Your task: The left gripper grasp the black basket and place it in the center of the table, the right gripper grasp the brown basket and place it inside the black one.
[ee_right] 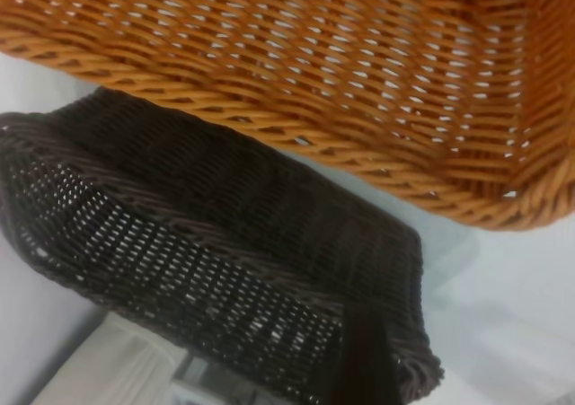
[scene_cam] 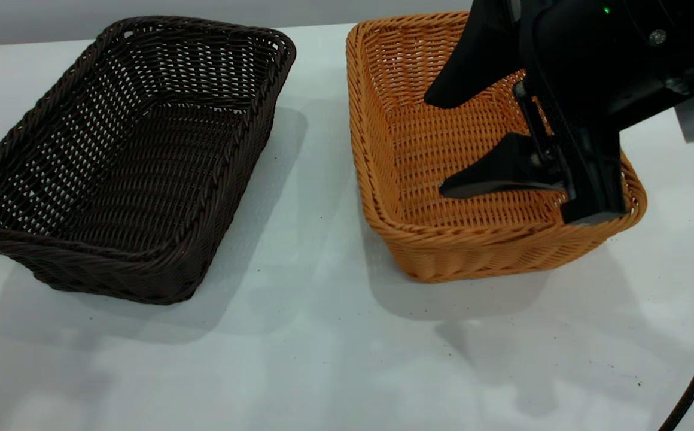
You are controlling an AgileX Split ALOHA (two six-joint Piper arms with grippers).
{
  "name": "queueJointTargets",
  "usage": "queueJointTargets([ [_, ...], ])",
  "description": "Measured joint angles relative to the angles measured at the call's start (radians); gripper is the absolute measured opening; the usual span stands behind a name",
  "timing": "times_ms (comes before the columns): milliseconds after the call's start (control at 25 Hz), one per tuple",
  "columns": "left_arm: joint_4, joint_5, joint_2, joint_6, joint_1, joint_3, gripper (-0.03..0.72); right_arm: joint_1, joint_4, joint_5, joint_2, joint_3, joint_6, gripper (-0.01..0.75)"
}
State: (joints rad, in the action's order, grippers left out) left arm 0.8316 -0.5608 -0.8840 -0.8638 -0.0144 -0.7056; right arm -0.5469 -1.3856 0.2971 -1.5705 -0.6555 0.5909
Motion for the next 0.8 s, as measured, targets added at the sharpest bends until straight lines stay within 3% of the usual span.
queueJointTargets([
  [280,0.000,0.015,-0.002,-0.002,0.000,0.000,0.435,-0.062,-0.056,-0.034,-0.059,0.000,-0.001,0.511],
  [800,-0.003,0.008,-0.002,-0.004,0.000,0.000,0.435,-0.063,-0.072,-0.087,-0.161,0.000,-0.010,0.511],
])
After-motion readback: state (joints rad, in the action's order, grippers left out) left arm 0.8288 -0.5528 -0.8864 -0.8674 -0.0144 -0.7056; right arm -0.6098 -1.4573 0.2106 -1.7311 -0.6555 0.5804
